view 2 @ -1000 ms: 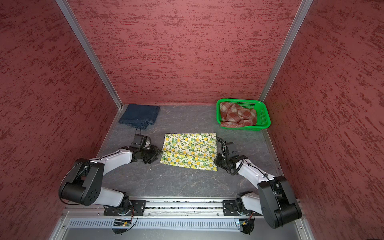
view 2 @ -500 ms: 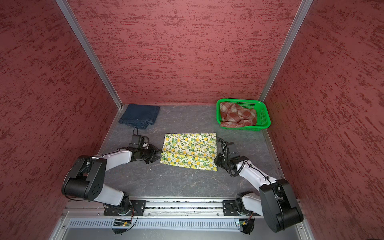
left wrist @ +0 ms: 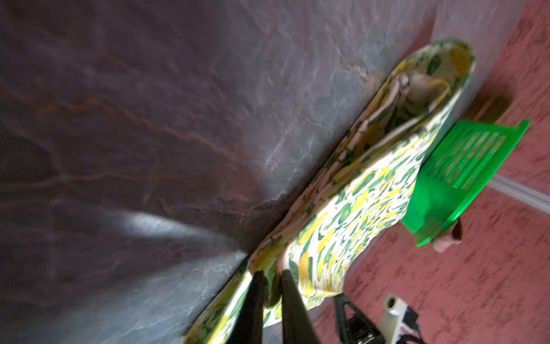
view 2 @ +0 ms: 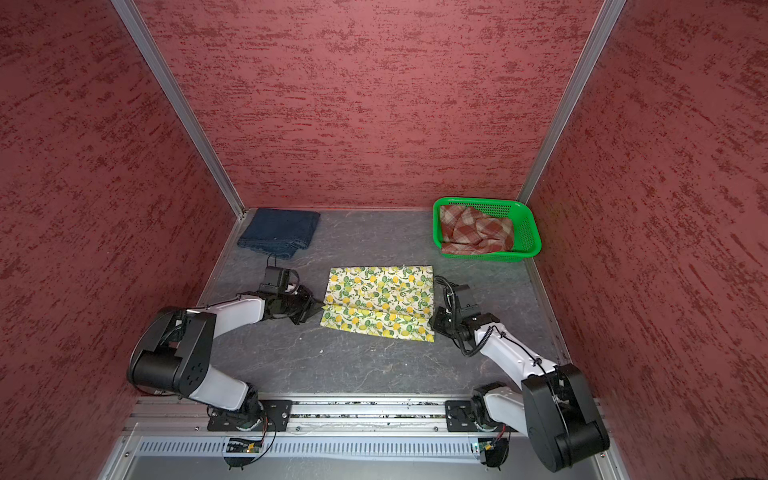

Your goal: Fold and stack the skirts

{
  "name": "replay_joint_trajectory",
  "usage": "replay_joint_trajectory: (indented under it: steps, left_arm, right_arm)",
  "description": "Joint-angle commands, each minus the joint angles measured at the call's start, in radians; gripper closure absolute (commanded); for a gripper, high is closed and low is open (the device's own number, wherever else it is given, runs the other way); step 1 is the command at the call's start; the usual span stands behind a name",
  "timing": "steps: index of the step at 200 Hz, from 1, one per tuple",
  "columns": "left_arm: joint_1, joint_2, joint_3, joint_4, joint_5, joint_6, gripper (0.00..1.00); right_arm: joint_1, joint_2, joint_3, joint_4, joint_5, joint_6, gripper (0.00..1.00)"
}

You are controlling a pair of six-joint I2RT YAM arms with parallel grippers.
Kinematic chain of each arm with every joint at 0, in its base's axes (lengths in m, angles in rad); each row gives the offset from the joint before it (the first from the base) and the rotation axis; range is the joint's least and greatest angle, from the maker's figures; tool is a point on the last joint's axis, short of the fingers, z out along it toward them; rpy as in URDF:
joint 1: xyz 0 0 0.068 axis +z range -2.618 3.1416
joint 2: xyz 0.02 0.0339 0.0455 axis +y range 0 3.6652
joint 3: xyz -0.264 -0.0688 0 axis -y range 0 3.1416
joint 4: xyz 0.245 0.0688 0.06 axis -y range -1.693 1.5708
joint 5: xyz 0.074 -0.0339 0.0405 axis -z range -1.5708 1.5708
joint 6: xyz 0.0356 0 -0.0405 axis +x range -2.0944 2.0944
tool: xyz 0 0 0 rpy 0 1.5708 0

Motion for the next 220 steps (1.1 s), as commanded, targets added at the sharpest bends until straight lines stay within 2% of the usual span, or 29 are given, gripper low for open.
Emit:
replay_joint_trajectory:
  steps: [1, 82, 111, 166, 220]
  left_arm:
    - [-0.017, -0.004, 0.030, -0.002, -0.022, 0.004, 1.00]
    - [-0.057, -0.051, 0.032, -0.033, -0.072, 0.028, 1.00]
    - [-0.070, -0.068, 0.031, -0.045, -0.096, 0.036, 1.00]
    - [-0.081, -0.072, 0.017, -0.031, -0.102, 0.034, 1.00]
    - [-0.087, -0.082, -0.004, -0.012, -0.108, 0.024, 1.00]
  right_arm:
    - [0.001, -0.025, -0.008, -0.037, 0.033, -0.011, 0.65]
    - [0.001, -0.026, 0.020, -0.028, -0.009, 0.029, 0.57]
    - [0.001, -0.001, 0.023, -0.009, -0.030, 0.057, 0.57]
    - [-0.001, 0.041, 0.041, 0.049, -0.034, 0.068, 0.63]
    - [-0.002, 0.027, 0.080, -0.012, -0.002, 0.075, 0.62]
